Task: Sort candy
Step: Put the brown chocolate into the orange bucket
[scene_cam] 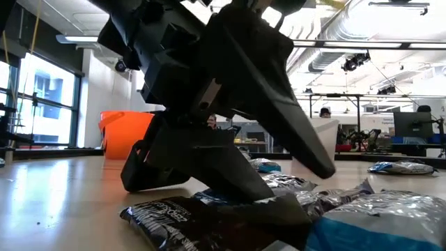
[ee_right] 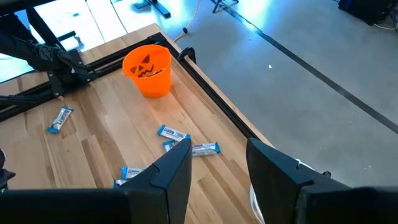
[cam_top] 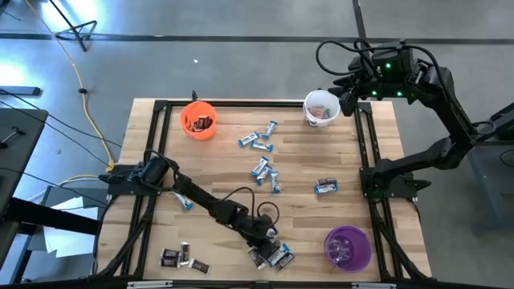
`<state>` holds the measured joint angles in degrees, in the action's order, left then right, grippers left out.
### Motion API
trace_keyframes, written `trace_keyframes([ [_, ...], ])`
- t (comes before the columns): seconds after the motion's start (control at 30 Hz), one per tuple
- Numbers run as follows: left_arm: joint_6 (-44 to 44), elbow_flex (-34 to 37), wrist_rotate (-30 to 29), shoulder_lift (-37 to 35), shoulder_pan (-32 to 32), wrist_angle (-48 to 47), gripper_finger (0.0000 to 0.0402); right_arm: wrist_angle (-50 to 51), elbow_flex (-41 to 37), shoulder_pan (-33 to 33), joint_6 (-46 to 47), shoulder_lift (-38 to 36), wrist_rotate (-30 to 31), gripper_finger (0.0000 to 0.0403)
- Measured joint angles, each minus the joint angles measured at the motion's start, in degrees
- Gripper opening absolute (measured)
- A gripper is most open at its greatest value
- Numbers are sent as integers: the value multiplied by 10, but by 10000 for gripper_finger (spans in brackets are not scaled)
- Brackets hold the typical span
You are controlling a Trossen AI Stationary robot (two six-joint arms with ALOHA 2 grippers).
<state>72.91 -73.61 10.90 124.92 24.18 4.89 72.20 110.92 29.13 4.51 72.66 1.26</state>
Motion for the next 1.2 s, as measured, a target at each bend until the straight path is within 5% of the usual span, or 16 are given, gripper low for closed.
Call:
trace_keyframes([
  [0.33,4,1,-26,0,0,-38,60,0,0,0,0,0,0,149],
  [0.8,3,1,-30,0,4,-43,4,0,0,0,0,0,0,149],
  [1.2,17,2,-32,-9,4,-47,0,0,0,0,0,0,0,149],
])
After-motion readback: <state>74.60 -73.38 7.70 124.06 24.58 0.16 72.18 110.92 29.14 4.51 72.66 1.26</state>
